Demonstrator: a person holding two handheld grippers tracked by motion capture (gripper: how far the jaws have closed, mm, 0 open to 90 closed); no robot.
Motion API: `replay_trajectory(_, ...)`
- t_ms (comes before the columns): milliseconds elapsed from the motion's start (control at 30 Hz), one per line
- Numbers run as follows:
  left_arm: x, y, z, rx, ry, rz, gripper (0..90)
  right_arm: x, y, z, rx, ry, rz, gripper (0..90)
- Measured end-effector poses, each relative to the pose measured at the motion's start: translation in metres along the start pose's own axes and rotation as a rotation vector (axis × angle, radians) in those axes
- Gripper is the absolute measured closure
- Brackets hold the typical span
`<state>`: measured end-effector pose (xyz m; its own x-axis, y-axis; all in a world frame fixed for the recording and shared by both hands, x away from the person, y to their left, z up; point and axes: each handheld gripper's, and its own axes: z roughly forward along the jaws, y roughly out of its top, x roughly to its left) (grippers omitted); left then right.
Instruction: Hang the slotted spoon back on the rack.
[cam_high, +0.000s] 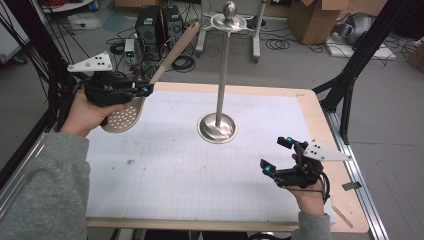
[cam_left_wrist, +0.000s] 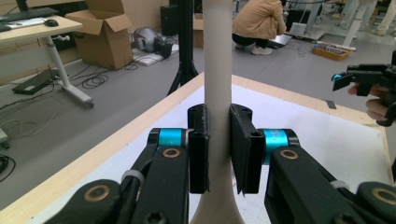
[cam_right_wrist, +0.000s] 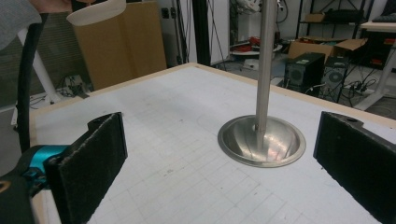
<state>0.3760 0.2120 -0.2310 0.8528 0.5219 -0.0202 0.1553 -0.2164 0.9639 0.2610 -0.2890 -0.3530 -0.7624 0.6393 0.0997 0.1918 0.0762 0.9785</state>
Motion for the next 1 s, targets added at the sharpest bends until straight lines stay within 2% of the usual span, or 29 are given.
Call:
replay_trajectory(100,-0.001,0.000,0.002,-0.017,-0.011,-0.004,77.8,-0.001,0.000,0.000,-0.001,0.001,0.003,1.6)
replay_trajectory(300,-0.001,0.000,0.006,-0.004,-0.017,-0.001,77.8,-0.001,0.000,-0.001,-0.002,0.001,0.001,1.6)
replay_trajectory(767,0.001,-0.004,0.014,-0.040,-0.028,-0.029,77.8,-0.002,0.000,-0.002,-0.005,-0.003,0.007,1.6)
replay_trajectory(1000,-0.001,-0.004,0.015,-0.041,-0.044,-0.025,77.8,-0.002,0.000,-0.002,-0.007,-0.004,0.005,1.6)
